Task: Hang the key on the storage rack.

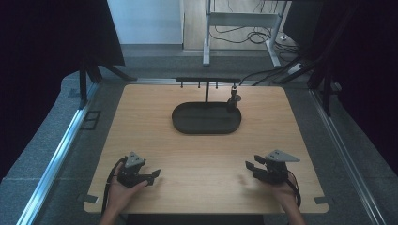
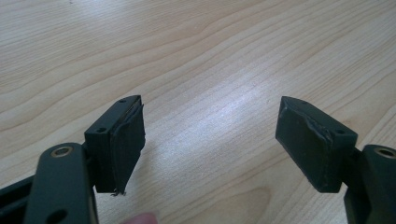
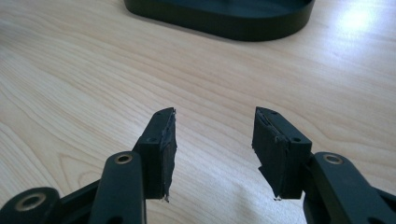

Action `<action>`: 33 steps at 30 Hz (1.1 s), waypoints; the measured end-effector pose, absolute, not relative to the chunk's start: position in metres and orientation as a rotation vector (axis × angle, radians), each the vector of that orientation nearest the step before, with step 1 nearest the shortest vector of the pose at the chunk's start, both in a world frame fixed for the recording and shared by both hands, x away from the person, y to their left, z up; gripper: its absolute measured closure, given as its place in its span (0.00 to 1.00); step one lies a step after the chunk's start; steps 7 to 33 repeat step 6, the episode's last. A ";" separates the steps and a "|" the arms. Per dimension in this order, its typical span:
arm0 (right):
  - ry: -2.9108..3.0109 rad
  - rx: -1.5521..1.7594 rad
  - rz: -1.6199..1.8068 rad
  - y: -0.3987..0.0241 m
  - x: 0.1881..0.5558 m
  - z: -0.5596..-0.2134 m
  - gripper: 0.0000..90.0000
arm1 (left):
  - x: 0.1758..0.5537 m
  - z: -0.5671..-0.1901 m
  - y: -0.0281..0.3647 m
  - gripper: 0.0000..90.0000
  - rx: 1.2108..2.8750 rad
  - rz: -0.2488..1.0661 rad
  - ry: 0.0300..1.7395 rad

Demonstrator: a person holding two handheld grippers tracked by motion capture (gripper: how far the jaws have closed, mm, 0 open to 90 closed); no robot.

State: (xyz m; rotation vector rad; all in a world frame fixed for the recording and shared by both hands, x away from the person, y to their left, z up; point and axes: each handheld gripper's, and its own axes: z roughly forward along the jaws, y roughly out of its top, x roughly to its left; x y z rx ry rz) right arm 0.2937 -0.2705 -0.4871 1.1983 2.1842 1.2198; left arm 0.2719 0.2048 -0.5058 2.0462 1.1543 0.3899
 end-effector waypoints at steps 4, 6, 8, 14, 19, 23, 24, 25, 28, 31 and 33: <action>2.180 1.197 1.226 -0.271 0.294 -0.487 0.54 | 0.271 -0.506 0.203 0.27 2.052 0.390 1.146; 2.175 1.201 1.233 -0.270 0.294 -0.486 0.54 | 0.271 -0.506 0.203 0.27 2.052 0.390 1.145; 2.175 1.201 1.233 -0.270 0.294 -0.486 0.54 | 0.271 -0.506 0.203 0.27 2.052 0.390 1.145; 2.175 1.201 1.233 -0.270 0.294 -0.486 0.54 | 0.271 -0.506 0.203 0.27 2.052 0.390 1.145; 2.175 1.201 1.233 -0.270 0.294 -0.486 0.54 | 0.271 -0.506 0.203 0.27 2.052 0.390 1.145; 2.175 1.201 1.233 -0.270 0.294 -0.486 0.54 | 0.271 -0.506 0.203 0.27 2.052 0.390 1.145; 2.175 1.201 1.233 -0.270 0.294 -0.486 0.54 | 0.271 -0.506 0.203 0.27 2.052 0.390 1.145; 2.175 1.201 1.233 -0.270 0.294 -0.486 0.54 | 0.271 -0.506 0.203 0.27 2.052 0.390 1.145; 2.175 1.201 1.233 -0.270 0.294 -0.486 0.54 | 0.271 -0.506 0.203 0.27 2.052 0.390 1.145; 2.175 1.201 1.233 -0.270 0.294 -0.486 0.54 | 0.271 -0.506 0.203 0.27 2.052 0.390 1.145; 2.175 1.201 1.233 -0.270 0.294 -0.486 0.54 | 0.271 -0.506 0.203 0.27 2.052 0.390 1.145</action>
